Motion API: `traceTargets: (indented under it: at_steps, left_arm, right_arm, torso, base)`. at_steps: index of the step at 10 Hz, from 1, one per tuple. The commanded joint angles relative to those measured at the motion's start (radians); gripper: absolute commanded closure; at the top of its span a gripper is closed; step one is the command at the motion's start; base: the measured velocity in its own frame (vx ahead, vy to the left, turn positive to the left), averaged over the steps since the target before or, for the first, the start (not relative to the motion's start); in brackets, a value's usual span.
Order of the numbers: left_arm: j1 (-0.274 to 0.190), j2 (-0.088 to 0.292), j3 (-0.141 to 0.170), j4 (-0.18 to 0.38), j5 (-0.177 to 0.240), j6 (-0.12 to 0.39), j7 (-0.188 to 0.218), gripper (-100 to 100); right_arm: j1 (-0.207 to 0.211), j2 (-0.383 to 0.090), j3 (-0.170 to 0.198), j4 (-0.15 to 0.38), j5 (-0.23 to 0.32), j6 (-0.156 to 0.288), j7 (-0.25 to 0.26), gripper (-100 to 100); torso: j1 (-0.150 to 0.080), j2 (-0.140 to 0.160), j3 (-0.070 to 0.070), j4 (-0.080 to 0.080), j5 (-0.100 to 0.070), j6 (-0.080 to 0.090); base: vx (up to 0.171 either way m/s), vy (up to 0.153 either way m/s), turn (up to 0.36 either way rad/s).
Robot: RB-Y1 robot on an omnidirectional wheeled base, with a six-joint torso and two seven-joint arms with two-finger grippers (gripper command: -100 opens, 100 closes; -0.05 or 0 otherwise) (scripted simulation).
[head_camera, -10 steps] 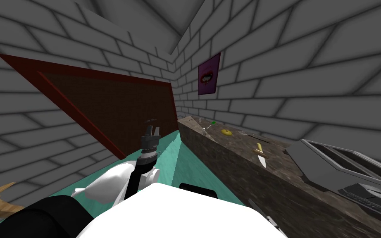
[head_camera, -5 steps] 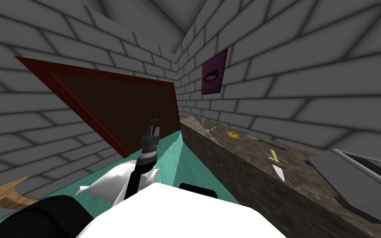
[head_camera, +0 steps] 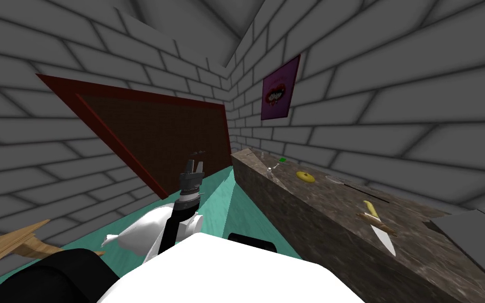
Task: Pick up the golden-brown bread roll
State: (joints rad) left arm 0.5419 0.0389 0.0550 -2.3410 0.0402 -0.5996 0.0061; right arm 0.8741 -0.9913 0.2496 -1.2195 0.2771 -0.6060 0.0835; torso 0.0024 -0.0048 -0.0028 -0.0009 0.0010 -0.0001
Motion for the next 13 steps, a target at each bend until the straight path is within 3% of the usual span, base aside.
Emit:
traceTargets:
  at_steps: [1,2,3,4,5,6,13]
  left_arm:
    - [0.000,0.000,0.000,0.000,0.000,0.000,0.000,0]
    - [0.000,0.000,0.000,0.000,0.000,0.000,0.000,0]
    - [0.000,0.000,0.000,0.000,0.000,0.000,0.000,0]
    - [0.000,0.000,0.000,0.000,0.000,0.000,0.000,0]
    - [0.000,0.000,0.000,0.000,0.000,0.000,0.000,0]
    - [0.000,0.000,0.000,0.000,0.000,0.000,0.000,0]
    - [0.000,0.000,0.000,0.000,0.000,0.000,0.000,0]
  right_arm:
    - [0.028,-0.024,-0.007,-0.025,-0.001,0.017,0.002,-100]
    - [0.040,-0.066,0.009,0.023,0.015,0.017,0.017,-100]
    - [0.040,-0.079,0.009,0.023,0.015,0.017,0.017,-100]
    - [0.050,-0.121,0.024,0.061,0.031,0.016,0.033,-100]
    - [0.050,-0.130,0.024,0.068,0.031,0.016,0.033,-100]
    - [0.060,-0.160,0.038,0.111,0.046,0.016,0.049,-100]
    - [0.079,-0.337,0.078,0.219,0.085,0.016,0.098,-100]
  torso:
    - [0.000,0.000,0.000,0.000,0.000,0.000]
    - [-0.001,0.003,0.001,0.001,0.000,0.000]
    - [-0.001,0.001,0.001,0.000,0.000,0.000]
    - [-0.001,0.001,0.001,0.000,0.000,0.000]
    - [0.000,0.000,0.000,0.000,0.000,0.000]
    - [0.000,0.000,0.000,0.000,0.000,0.000]
    - [-0.001,0.000,0.000,0.000,0.000,0.000]
  base:
    - [0.034,0.015,0.009]
    - [0.072,0.027,0.105]
    - [0.071,0.025,0.061]
    - [0.099,0.042,0.088]
    - [0.081,0.040,0.057]
    - [0.079,0.040,0.112]
    - [0.078,0.022,0.067]
